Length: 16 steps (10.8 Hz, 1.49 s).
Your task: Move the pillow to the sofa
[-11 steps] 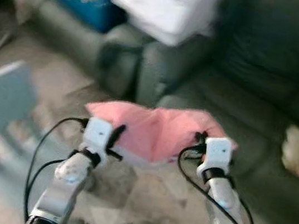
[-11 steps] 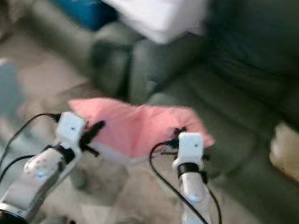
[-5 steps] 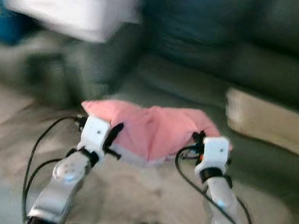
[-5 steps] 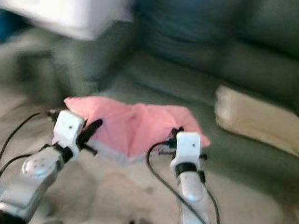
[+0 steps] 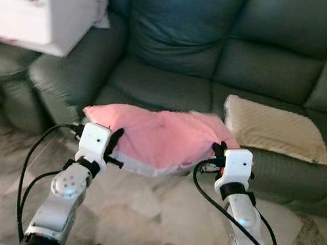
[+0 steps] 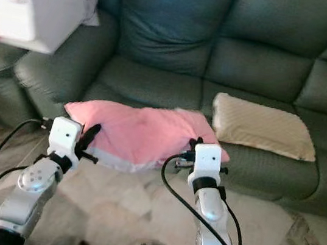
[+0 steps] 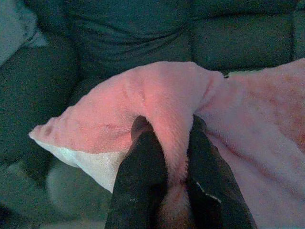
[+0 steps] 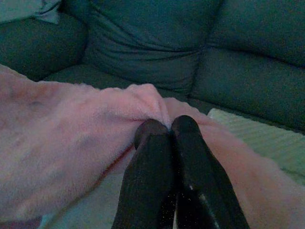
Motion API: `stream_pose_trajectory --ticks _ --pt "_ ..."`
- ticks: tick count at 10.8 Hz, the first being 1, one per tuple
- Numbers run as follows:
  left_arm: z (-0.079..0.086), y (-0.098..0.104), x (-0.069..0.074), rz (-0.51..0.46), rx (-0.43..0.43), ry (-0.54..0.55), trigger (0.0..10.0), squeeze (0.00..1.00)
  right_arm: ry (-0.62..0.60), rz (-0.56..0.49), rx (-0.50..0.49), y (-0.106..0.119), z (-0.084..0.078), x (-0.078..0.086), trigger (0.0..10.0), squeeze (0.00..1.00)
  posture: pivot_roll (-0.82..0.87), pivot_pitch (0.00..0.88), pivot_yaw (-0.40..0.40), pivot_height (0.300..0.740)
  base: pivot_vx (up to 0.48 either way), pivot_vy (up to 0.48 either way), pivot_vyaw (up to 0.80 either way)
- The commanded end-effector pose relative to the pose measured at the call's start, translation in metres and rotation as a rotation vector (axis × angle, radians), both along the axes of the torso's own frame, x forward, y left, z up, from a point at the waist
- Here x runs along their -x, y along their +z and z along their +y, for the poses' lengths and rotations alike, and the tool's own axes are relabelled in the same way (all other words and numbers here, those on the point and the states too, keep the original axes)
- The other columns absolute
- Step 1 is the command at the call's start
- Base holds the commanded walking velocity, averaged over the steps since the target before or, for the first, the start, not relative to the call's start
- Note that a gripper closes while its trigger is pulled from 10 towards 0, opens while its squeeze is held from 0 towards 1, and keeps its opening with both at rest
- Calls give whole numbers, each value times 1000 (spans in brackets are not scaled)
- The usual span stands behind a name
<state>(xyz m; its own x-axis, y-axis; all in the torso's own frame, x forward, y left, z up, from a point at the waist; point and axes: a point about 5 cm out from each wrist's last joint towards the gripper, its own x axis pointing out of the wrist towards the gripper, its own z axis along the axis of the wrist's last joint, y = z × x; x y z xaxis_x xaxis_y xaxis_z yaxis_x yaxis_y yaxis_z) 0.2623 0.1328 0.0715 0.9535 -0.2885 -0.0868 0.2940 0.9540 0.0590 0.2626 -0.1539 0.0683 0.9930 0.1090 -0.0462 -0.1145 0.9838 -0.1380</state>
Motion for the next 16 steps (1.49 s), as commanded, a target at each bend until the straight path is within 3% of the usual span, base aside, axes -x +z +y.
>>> stream_pose_trajectory --ticks 1,9,12,16 --pt "-7 3 0 -20 -2 -19 10000 0 -18 -27 0 5 -6 -1 10000 0 -33 101 -69 740 341 0 0" --pt "-8 2 0 -24 -4 -31 10000 0 -1 -25 -3 4 0 -2 10000 0 -22 100 -68 740 453 0 0" --pt "-14 0 3 3 23 -62 10000 0 1 -24 -2 3 0 -2 10000 0 -22 99 -67 740 84 0 0" --pt "-15 -2 3 10 20 -75 10000 0 2 -22 0 2 0 -1 10000 0 -26 104 -68 740 0 448 0"
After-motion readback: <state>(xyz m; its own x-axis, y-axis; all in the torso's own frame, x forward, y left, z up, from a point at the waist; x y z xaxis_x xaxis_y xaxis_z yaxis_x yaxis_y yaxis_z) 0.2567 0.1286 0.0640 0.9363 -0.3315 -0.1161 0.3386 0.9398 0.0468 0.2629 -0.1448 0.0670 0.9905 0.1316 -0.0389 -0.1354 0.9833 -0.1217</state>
